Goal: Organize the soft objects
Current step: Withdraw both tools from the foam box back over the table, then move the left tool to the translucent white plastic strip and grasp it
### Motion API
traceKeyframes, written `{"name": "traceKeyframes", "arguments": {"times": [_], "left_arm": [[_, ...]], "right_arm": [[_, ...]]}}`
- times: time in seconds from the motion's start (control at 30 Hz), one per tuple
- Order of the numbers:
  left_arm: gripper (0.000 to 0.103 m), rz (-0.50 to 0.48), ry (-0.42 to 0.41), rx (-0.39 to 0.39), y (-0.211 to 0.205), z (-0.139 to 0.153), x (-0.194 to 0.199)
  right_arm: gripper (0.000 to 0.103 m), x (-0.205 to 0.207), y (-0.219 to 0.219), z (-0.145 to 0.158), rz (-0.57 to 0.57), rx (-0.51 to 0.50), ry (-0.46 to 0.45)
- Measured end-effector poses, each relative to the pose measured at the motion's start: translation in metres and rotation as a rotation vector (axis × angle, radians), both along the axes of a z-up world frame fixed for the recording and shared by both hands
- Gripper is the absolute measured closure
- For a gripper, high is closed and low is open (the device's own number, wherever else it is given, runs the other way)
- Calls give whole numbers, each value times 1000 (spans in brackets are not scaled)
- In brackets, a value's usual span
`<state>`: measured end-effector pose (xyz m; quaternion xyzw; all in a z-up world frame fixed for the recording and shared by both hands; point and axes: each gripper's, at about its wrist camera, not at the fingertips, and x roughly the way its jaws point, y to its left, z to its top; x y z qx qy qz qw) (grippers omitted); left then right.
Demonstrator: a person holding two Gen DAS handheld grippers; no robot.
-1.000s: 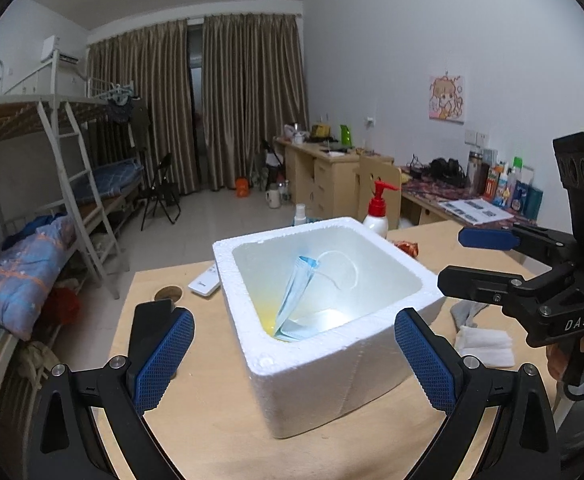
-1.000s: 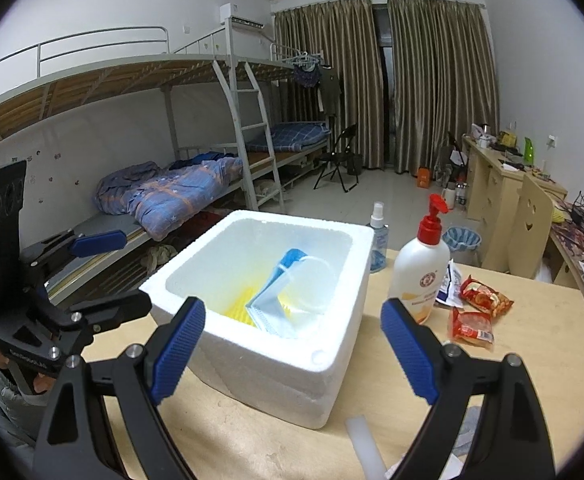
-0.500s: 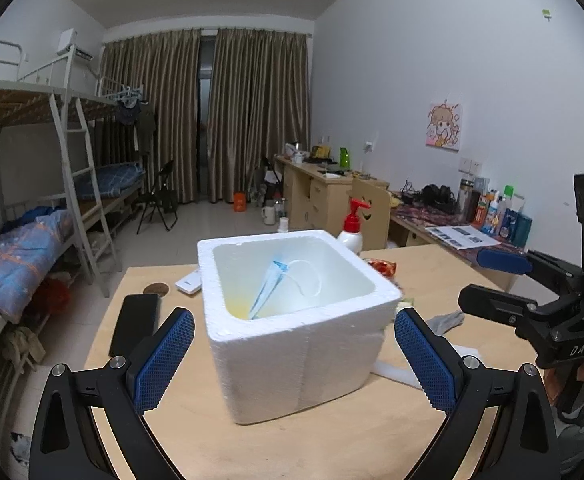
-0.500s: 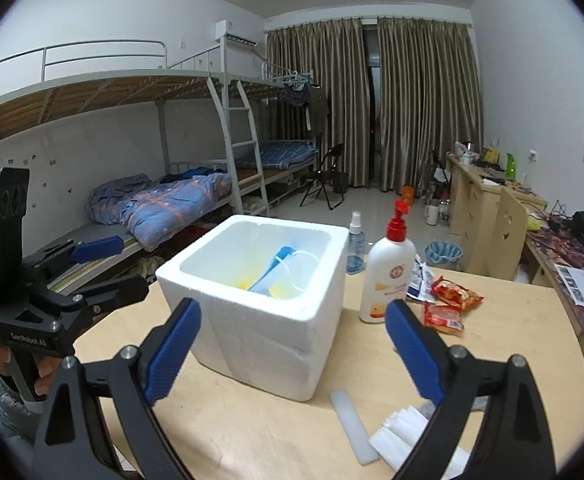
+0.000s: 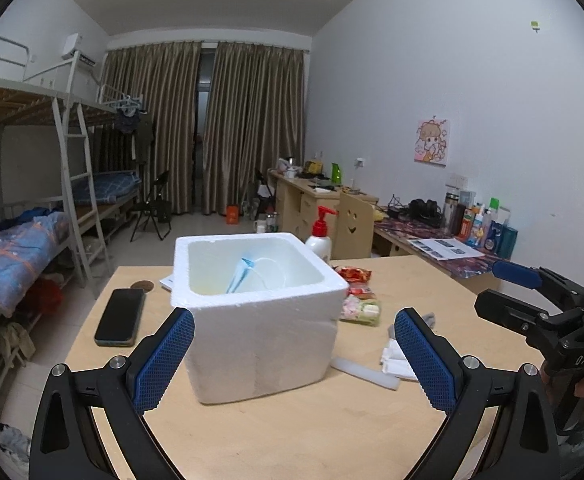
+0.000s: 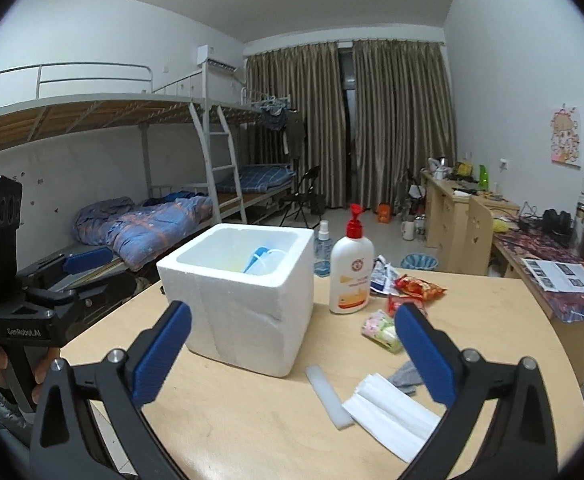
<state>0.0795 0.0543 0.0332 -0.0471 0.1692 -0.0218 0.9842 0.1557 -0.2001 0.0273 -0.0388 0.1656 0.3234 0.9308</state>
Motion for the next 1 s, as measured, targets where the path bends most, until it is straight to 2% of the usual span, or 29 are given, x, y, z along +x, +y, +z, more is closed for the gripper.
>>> {"name": "traceKeyframes", "arguments": {"times": [0.53, 0.83, 1.0], "left_arm": [[2, -81, -53, 24, -47, -4, -34], [2, -158, -69, 37, -67, -14, -30], [2, -203, -55, 46, -82, -26, -19]], "right_arm": [[0, -48, -48, -9, -143, 23, -39], [0, -55, -68, -23, -213, 5, -48], [0, -45, -75, -37, -227, -17, -17]]}}
